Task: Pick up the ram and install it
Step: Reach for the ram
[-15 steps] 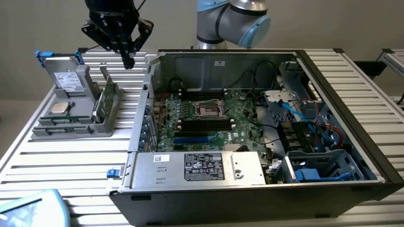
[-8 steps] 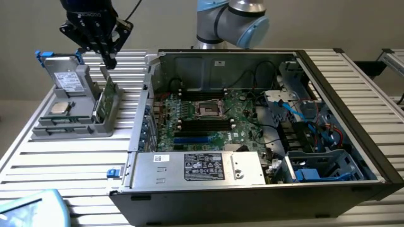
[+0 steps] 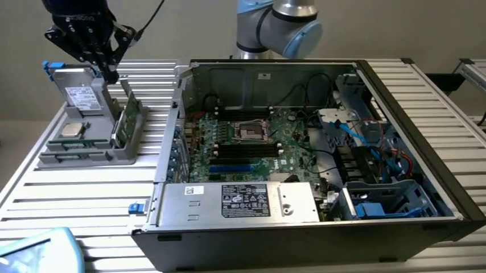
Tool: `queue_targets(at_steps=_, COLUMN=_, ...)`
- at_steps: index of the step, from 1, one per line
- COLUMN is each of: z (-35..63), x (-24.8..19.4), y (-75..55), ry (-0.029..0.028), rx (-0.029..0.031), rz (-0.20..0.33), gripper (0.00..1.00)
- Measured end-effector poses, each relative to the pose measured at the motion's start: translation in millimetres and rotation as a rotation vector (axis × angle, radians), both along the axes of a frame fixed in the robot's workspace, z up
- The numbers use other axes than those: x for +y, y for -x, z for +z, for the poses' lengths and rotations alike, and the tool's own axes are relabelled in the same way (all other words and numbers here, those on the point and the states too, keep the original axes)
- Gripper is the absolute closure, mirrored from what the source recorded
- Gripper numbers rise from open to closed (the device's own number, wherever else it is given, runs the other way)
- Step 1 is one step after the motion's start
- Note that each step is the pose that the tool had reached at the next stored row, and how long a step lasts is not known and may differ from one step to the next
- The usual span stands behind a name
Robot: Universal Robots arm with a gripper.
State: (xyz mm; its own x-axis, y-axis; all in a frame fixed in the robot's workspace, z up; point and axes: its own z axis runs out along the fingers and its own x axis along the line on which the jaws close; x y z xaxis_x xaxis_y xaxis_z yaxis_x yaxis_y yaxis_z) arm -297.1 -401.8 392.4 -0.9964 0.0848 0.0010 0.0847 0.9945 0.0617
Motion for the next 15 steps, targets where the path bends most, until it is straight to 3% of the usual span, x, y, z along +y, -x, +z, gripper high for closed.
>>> queue_targets(at_steps=9, z=-1.2, x=-1.6, y=41.1, ry=-0.001, rx=0.0131, rz=0.0, gripper=0.89)
queue_targets(at_steps=15, z=-3.7, x=-2.1, y=67.4, ry=-0.0021, rx=0.0285, rz=0.001, gripper=0.89)
